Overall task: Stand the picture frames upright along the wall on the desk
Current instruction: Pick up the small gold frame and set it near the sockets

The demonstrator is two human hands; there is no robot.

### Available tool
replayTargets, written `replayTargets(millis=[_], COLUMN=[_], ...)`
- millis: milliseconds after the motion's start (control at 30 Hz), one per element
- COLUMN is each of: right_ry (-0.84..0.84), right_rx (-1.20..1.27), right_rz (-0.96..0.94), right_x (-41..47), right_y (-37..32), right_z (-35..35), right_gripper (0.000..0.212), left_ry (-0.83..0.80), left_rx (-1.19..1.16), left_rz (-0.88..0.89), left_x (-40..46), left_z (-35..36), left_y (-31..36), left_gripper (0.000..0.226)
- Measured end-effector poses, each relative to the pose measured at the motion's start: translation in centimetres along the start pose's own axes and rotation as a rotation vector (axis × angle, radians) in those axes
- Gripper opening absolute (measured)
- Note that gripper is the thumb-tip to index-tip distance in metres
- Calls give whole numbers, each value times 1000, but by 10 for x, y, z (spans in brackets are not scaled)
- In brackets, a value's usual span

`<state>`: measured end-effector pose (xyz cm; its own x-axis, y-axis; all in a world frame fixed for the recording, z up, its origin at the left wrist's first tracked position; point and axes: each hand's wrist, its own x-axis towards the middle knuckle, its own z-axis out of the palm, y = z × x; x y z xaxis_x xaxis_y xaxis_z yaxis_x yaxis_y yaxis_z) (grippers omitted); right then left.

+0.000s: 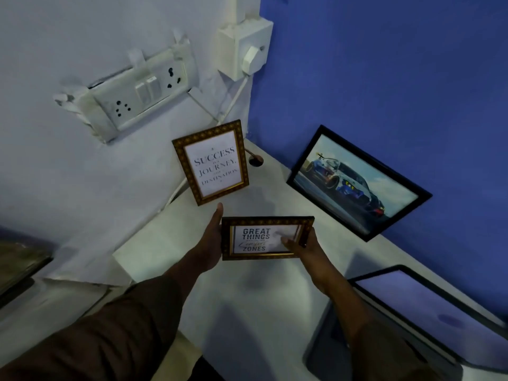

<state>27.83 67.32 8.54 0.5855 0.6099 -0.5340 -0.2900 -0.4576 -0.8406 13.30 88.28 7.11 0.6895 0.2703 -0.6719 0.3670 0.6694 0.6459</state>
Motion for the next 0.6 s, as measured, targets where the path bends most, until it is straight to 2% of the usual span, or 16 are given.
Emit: replayTargets(millis=[200, 267, 367, 500, 600], right_ry=[-1, 6, 32, 45, 67], right_rx=[-56, -77, -99, -132, -170], right_rz=[140, 171, 192, 196, 202], right_x=[24, 27, 33, 40, 40], right_y=[22, 27, 27, 23, 21], right_z=[1, 5, 8, 7, 8], right_gripper=[82, 89, 87, 89, 88], left_ry=[11, 7, 45, 56, 111], left_rx=[48, 49, 28, 56, 39], left_rz=[20, 4, -43, -97, -73], left_x=[33, 43, 52, 58, 59], left_z=[-8, -13, -20, -24, -22], left_y=[9, 6, -1, -9, -9], left_gripper=[64, 65, 70, 89, 87])
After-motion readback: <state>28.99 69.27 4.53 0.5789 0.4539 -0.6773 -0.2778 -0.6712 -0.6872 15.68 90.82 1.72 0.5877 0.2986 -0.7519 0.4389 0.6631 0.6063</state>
